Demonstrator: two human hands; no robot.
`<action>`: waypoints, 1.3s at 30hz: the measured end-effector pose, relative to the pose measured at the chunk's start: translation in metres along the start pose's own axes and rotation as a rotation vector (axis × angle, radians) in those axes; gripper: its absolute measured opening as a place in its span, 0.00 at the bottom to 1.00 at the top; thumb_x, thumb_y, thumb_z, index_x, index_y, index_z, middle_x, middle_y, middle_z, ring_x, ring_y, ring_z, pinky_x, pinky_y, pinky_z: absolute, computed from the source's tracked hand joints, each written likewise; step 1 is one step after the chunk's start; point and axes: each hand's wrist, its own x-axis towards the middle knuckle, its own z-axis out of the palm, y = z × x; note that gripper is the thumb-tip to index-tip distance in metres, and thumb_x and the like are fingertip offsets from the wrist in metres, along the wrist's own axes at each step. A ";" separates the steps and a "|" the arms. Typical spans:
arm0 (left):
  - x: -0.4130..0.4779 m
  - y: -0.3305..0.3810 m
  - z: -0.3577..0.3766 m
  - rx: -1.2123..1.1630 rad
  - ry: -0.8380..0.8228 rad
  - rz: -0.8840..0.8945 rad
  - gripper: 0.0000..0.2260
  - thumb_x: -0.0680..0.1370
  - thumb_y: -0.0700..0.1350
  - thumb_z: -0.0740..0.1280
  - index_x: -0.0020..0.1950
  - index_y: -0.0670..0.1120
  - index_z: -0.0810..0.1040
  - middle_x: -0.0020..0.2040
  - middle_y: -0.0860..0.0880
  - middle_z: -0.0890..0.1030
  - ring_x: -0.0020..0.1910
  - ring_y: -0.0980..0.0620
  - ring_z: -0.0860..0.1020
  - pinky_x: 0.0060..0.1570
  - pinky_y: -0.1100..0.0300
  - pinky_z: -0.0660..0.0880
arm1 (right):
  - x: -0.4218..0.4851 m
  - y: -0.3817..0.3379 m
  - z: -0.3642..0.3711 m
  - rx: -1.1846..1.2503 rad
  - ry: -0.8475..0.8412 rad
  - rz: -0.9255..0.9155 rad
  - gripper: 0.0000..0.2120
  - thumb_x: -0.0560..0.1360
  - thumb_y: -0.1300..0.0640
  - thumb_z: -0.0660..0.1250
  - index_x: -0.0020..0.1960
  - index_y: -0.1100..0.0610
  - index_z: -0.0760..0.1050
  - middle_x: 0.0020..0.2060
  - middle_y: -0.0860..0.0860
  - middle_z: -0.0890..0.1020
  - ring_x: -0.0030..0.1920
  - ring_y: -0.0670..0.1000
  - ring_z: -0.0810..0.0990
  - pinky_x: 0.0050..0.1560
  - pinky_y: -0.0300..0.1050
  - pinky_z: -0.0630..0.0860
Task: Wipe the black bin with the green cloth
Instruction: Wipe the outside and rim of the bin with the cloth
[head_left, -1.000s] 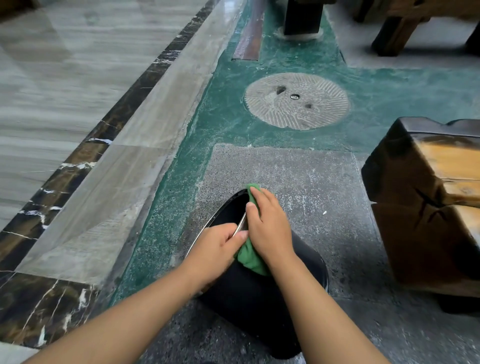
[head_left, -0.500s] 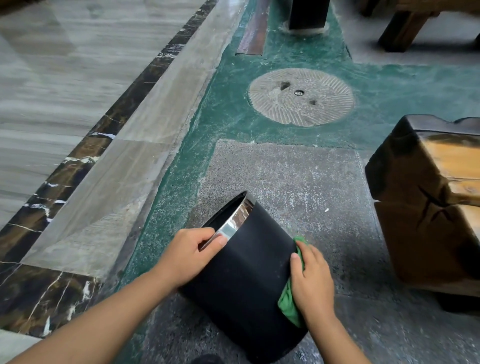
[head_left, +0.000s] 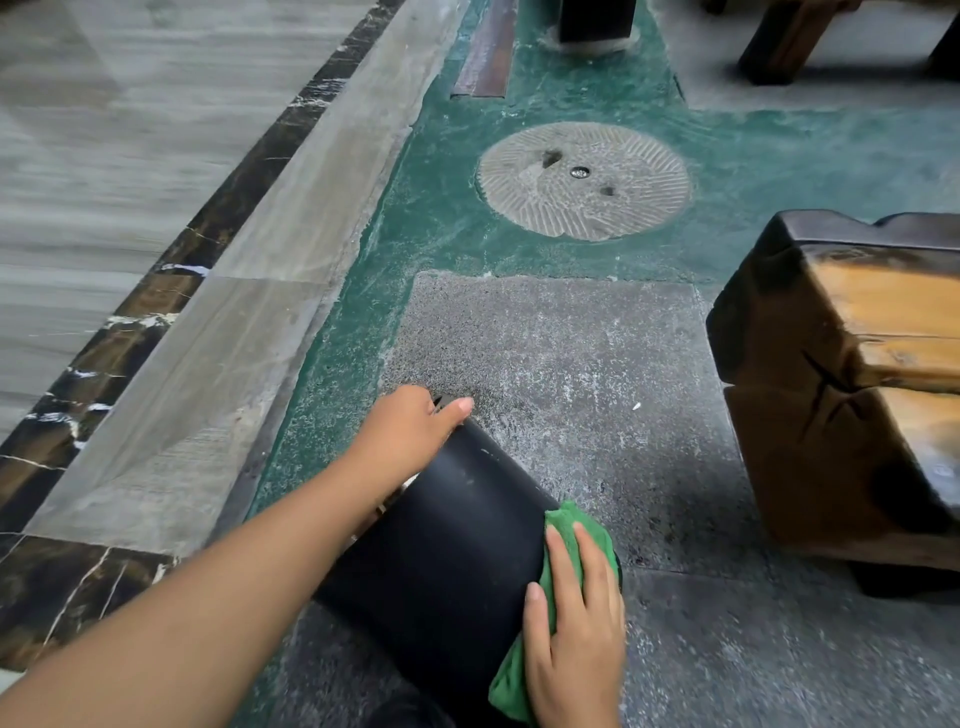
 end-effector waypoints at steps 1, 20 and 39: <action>0.000 0.000 0.002 0.028 0.014 -0.002 0.25 0.78 0.59 0.63 0.29 0.46 0.61 0.26 0.50 0.66 0.27 0.48 0.66 0.27 0.55 0.56 | 0.001 -0.001 0.000 0.015 -0.002 0.005 0.25 0.75 0.49 0.59 0.69 0.55 0.75 0.71 0.56 0.73 0.69 0.59 0.72 0.67 0.58 0.67; -0.035 0.019 0.006 -0.252 0.060 0.607 0.21 0.81 0.52 0.60 0.31 0.42 0.69 0.26 0.47 0.72 0.27 0.52 0.71 0.31 0.51 0.69 | 0.076 0.021 0.012 0.320 0.114 0.350 0.18 0.81 0.60 0.58 0.69 0.53 0.74 0.70 0.50 0.74 0.68 0.44 0.70 0.67 0.31 0.60; -0.017 -0.009 -0.014 -0.346 0.298 0.593 0.19 0.81 0.47 0.56 0.31 0.44 0.71 0.28 0.60 0.69 0.28 0.65 0.69 0.32 0.73 0.63 | 0.180 -0.132 0.016 0.297 -0.190 -0.204 0.30 0.79 0.39 0.46 0.71 0.53 0.72 0.69 0.48 0.76 0.71 0.47 0.69 0.74 0.46 0.62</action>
